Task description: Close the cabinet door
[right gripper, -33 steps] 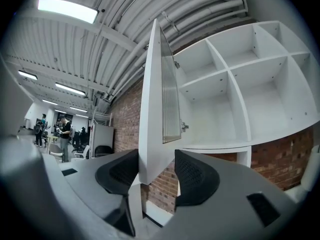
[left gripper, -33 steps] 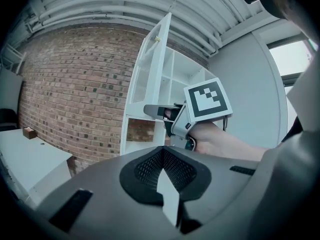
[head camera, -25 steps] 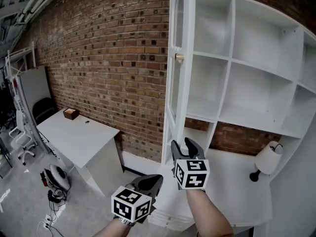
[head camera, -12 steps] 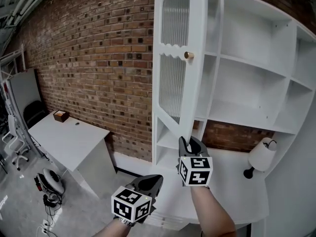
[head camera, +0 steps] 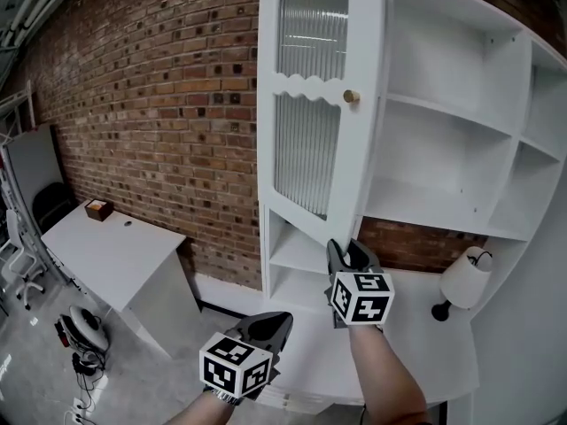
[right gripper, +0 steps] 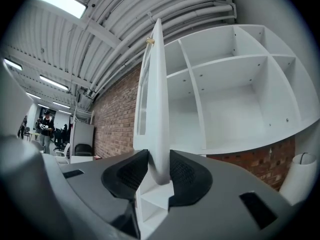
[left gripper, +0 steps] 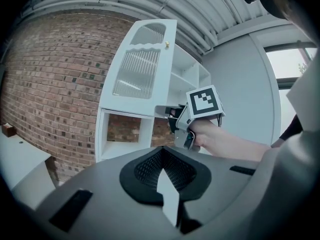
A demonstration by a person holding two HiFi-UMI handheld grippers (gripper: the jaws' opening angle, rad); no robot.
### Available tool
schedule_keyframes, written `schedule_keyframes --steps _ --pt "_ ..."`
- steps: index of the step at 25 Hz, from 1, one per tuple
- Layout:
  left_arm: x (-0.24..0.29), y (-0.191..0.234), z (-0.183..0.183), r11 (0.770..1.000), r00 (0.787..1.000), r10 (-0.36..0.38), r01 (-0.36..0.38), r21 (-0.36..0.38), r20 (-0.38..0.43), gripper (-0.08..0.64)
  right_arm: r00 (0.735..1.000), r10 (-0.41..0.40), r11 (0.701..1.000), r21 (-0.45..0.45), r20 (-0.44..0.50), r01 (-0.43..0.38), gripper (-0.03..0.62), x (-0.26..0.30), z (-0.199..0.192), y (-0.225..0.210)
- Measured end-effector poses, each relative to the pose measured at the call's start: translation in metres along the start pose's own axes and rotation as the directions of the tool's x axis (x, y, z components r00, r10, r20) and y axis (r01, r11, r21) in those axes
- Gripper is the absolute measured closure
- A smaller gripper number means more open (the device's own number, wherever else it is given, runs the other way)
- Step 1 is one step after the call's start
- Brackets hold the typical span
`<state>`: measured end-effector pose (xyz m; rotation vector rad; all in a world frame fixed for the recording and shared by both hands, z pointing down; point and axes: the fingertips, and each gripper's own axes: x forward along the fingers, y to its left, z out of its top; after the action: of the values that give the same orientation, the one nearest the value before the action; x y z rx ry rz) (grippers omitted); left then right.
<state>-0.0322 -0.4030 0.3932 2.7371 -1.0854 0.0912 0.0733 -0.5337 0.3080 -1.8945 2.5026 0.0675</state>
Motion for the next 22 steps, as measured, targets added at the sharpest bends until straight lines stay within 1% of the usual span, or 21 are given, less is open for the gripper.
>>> schedule_keyframes --steps 7,14,17,20,22 --pt "0.027 0.000 0.001 1.000 1.000 -0.010 0.010 -0.008 -0.001 0.561 1.000 -0.003 1.000 0.006 -0.010 0.003 0.442 0.014 -0.002 -0.031" --pt "0.048 0.003 0.002 1.000 1.000 -0.008 0.008 -0.012 -0.009 0.561 1.000 -0.003 1.000 -0.011 -0.018 0.003 0.431 0.028 -0.003 -0.054" --pt "0.053 0.007 0.002 1.000 1.000 -0.001 0.001 -0.013 -0.014 0.561 1.000 -0.021 0.999 -0.046 -0.019 0.020 0.420 0.034 -0.003 -0.064" --pt "0.057 0.011 0.001 1.000 1.000 0.006 -0.006 -0.014 -0.015 0.561 0.999 -0.035 0.998 -0.055 -0.021 0.033 0.416 0.039 -0.003 -0.072" --pt "0.059 0.013 0.001 1.000 1.000 0.009 -0.010 -0.014 -0.015 0.561 0.999 -0.048 0.997 -0.055 -0.018 0.046 0.389 0.042 -0.004 -0.079"
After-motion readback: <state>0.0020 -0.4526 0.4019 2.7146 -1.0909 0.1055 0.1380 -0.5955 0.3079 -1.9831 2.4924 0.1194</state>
